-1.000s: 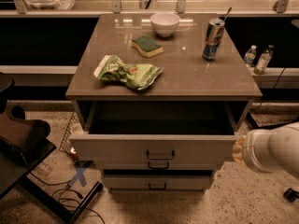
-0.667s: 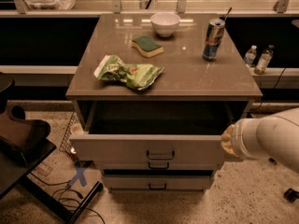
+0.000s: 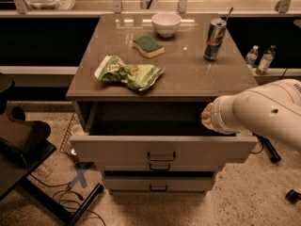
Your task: Open top drawer
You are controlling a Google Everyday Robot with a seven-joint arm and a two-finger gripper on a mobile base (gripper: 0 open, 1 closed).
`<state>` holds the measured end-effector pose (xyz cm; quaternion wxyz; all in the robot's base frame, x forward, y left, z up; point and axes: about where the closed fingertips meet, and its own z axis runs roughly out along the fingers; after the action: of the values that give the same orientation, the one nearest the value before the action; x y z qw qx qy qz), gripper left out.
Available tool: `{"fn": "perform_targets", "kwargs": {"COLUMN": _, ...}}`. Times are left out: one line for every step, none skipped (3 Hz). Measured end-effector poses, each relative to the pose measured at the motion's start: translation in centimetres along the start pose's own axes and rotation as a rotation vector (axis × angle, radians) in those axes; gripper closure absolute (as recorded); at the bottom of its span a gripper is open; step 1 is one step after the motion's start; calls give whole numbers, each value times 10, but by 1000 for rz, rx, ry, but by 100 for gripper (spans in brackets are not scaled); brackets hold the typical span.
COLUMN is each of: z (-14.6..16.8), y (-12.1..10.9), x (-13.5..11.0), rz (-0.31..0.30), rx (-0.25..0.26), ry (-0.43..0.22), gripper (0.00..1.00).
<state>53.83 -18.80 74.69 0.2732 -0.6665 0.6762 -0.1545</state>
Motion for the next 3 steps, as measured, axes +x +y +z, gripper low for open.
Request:
{"fn": "perform_targets", "kwargs": {"z": 49, "y": -5, "x": -5, "rz": 23, "rx": -76, "ry": -44, "gripper": 100}}
{"fn": "perform_targets", "kwargs": {"z": 79, "y": 4, "x": -1, "rz": 54, "rx": -138, "ry": -66, "gripper": 100}}
{"fn": "perform_targets", "kwargs": {"z": 98, "y": 35, "x": 13, "rz": 106, "rx": -212, "ry": -67, "gripper": 100}}
